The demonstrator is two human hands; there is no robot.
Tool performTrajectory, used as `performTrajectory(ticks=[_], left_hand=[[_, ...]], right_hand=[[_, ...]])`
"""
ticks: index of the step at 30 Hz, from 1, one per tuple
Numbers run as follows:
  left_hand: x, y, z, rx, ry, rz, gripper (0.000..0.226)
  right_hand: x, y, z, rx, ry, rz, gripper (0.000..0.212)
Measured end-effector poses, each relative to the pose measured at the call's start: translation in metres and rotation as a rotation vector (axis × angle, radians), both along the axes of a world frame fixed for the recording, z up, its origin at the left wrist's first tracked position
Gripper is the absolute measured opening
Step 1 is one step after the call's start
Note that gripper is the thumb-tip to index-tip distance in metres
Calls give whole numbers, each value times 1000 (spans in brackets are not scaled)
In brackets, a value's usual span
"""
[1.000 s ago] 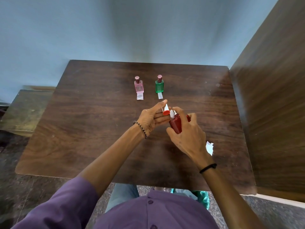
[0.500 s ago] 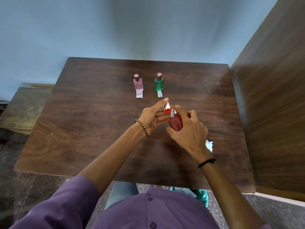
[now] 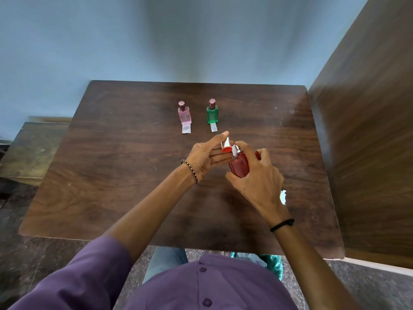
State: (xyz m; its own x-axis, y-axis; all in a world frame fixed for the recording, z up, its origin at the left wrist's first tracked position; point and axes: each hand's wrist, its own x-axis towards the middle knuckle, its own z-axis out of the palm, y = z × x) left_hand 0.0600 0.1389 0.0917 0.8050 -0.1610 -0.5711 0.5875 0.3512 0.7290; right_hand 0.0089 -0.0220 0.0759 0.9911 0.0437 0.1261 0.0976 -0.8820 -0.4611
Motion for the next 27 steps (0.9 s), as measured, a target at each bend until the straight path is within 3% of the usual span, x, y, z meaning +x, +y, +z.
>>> performTrajectory(ticks=[11, 16, 23, 25, 27], left_hand=[[-3, -4, -1, -39, 14, 12, 25], [-3, -5, 1, -44, -4, 14, 39], [-4, -6, 0, -12, -7, -4, 39], [-5, -5, 0, -12, -13, -3, 40], [-5, -3, -1, -16, -19, 10, 36]], right_hand=[[-1, 2, -1, -29, -3, -19, 77], [-4, -1, -1, -17, -22, -23, 79], [-6, 0, 0, 3, -30, -18, 80], [-7, 1, 0, 49, -13, -59, 84], [-8, 0, 1, 226, 49, -146, 92]])
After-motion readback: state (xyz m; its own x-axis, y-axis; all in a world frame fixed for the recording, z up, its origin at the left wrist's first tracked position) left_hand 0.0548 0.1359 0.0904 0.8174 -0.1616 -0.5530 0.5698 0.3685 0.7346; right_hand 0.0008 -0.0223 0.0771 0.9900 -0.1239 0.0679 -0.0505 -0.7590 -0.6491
